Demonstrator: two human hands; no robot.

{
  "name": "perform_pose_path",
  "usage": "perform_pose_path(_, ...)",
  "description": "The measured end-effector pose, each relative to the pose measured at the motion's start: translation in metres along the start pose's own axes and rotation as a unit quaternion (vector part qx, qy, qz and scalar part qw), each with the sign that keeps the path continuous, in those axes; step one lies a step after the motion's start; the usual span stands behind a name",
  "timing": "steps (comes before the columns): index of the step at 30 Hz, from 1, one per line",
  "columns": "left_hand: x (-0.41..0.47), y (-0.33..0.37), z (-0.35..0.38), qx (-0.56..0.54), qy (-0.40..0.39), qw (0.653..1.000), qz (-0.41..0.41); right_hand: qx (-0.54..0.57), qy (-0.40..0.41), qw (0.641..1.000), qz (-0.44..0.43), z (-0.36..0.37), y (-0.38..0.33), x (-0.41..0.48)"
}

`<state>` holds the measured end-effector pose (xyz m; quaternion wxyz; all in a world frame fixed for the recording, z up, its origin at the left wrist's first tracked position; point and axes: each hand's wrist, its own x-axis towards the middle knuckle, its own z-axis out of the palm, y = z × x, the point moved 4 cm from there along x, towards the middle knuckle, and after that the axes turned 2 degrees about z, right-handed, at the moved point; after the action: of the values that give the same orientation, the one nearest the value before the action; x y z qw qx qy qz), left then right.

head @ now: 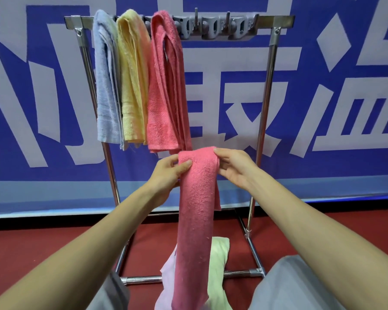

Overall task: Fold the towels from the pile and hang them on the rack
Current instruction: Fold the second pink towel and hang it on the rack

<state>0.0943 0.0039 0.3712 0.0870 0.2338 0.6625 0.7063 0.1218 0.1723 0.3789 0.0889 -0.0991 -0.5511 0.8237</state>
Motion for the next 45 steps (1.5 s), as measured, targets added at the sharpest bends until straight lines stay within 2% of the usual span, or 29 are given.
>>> perform_pose_path(5, 0.008, 0.005, -0.006, -0.054, 0.011, 0.998, -0.034, -0.07, -0.073, 0.993, 0.054, 0.003, 0.033, -0.001)
perform_pose_path(10, 0.013, 0.002, -0.025, -0.099, 0.061, 0.99, -0.075, -0.07, -0.158, 0.978, 0.115, 0.008, 0.055, -0.003)
perform_pose_path(15, 0.014, 0.001, -0.043, -0.098, 0.104, 0.983, -0.111, -0.075, -0.18, 0.977, 0.081, 0.014, 0.047, -0.005)
perform_pose_path(18, 0.014, 0.004, -0.05, -0.109, 0.133, 0.977, -0.13, -0.129, -0.191, 0.971, 0.062, 0.02, 0.039, -0.008)
perform_pose_path(22, 0.011, 0.002, -0.052, -0.143, 0.147, 0.97, -0.129, -0.182, -0.158, 0.969, 0.058, 0.031, 0.024, -0.006)
perform_pose_path(25, 0.008, -0.003, -0.05, -0.153, 0.129, 0.973, -0.118, -0.202, -0.122, 0.971, 0.034, 0.04, 0.012, -0.004)
perform_pose_path(34, -0.013, -0.027, -0.03, -0.082, 0.018, 0.99, -0.112, -0.125, -0.056, 0.991, 0.001, 0.043, -0.006, -0.003)
perform_pose_path(40, -0.009, -0.008, -0.018, -0.01, 0.07, 0.997, -0.007, -0.066, -0.007, 0.998, 0.0, 0.022, -0.018, -0.007)
perform_pose_path(45, 0.006, 0.014, -0.001, 0.033, 0.051, 0.998, 0.009, -0.081, 0.051, 0.995, -0.037, 0.009, -0.035, -0.015)
